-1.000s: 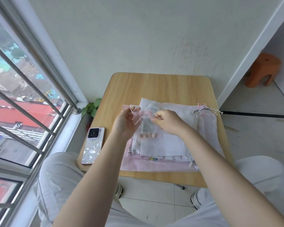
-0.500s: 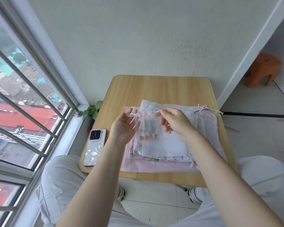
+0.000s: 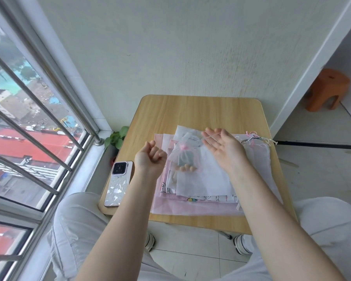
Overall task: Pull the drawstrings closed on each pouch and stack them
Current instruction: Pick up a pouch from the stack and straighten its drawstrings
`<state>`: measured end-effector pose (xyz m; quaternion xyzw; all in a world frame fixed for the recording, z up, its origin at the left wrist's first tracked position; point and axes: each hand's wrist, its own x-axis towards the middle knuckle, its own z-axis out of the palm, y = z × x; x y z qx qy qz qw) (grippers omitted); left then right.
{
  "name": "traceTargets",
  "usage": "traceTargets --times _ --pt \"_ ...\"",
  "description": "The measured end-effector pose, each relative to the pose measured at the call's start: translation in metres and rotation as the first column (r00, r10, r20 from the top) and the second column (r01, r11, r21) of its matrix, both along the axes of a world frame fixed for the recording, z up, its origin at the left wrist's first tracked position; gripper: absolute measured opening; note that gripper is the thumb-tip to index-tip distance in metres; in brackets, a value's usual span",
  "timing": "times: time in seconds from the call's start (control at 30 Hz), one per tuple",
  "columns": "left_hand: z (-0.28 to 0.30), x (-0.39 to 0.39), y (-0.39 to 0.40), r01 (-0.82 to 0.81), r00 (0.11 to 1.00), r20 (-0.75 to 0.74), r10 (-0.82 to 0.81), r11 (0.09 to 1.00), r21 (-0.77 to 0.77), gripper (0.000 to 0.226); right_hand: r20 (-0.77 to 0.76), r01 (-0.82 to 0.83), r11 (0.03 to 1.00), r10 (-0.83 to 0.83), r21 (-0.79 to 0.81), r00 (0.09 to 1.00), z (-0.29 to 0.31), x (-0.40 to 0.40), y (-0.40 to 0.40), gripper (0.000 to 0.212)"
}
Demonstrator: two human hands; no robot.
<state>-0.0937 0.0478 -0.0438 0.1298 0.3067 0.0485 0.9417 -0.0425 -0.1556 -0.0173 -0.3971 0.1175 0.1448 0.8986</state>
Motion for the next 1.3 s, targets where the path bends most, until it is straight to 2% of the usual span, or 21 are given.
traceTargets --times 0.07,0.1,0.17,0.23,0.3,0.37,0.4,0.47,0.6,0.7,0.77,0.83,0.9,1.03,1.17,1.3 --pt "0.004 0.001 -0.003 0.077 0.997 -0.045 -0.069 0.978 0.195 0.038 -0.023 -0.021 0.995 0.024 0.096 0.999 0.004 0.001 0.006 0.034" --pt "0.009 0.003 -0.004 0.107 0.994 -0.07 -0.089 0.94 0.324 0.038 -0.01 -0.039 0.998 0.04 0.051 0.999 0.007 0.001 0.009 0.035" --pt "0.026 0.01 -0.008 0.142 0.989 -0.107 -0.097 0.791 0.596 0.037 0.073 -0.05 0.987 0.062 -0.154 0.995 0.011 0.004 0.014 0.035" --pt "0.046 0.021 -0.009 0.122 0.993 -0.095 -0.076 0.639 0.759 0.036 0.159 -0.005 0.953 0.055 -0.302 0.986 0.016 0.009 0.018 0.035" --pt "0.063 0.028 -0.006 0.069 0.996 -0.016 -0.093 0.592 0.803 0.035 0.242 0.069 0.943 0.012 -0.325 0.97 0.027 0.013 0.021 0.034" --pt "0.071 0.031 -0.001 0.028 0.983 0.084 -0.163 0.585 0.811 0.033 0.342 0.133 0.939 -0.017 -0.317 0.939 0.04 0.015 0.022 0.032" --pt "0.072 0.029 0.001 0.023 0.972 0.116 -0.202 0.581 0.814 0.033 0.378 0.144 0.932 -0.008 -0.333 0.926 0.045 0.015 0.022 0.031" --pt "0.068 0.025 0.003 0.054 0.953 0.125 -0.275 0.563 0.825 0.033 0.396 0.116 0.879 0.087 -0.462 0.914 0.048 0.012 0.023 0.028" --pt "0.05 0.017 -0.001 0.165 0.91 0.063 -0.41 0.497 0.852 0.036 0.192 -0.131 0.615 0.43 -0.778 0.882 0.037 -0.007 0.032 0.018" --pt "0.046 0.014 -0.008 0.225 0.874 0.022 -0.486 0.444 0.868 0.038 0.05 -0.278 0.408 0.633 -0.87 0.773 0.024 -0.019 0.041 0.025" --pt "0.049 0.014 -0.013 0.267 0.845 0.011 -0.534 0.441 0.857 0.038 0.024 -0.292 0.37 0.654 -0.882 0.756 0.018 -0.024 0.047 0.025" --pt "0.051 0.012 -0.016 0.312 0.819 -0.004 -0.573 0.439 0.843 0.038 0.031 -0.284 0.381 0.643 -0.88 0.765 0.017 -0.026 0.05 0.019" --pt "0.048 0.012 -0.018 0.331 0.817 -0.05 -0.575 0.396 0.857 0.038 0.048 -0.272 0.4 0.631 -0.875 0.774 0.018 -0.028 0.05 0.019" --pt "0.031 0.007 -0.017 0.387 0.82 -0.102 -0.563 0.415 0.823 0.054 0.125 -0.266 0.563 0.56 -0.782 0.819 0.018 -0.028 0.044 0.027" --pt "0.016 -0.002 -0.022 0.448 0.814 -0.157 -0.558 0.434 0.781 0.032 0.186 -0.194 0.662 0.459 -0.724 0.869 0.02 -0.023 0.039 0.025" --pt "0.004 -0.01 -0.023 0.472 0.762 -0.274 -0.587 0.214 0.855 0.026 0.209 -0.16 0.68 0.426 -0.715 0.88 0.019 -0.021 0.036 0.045"
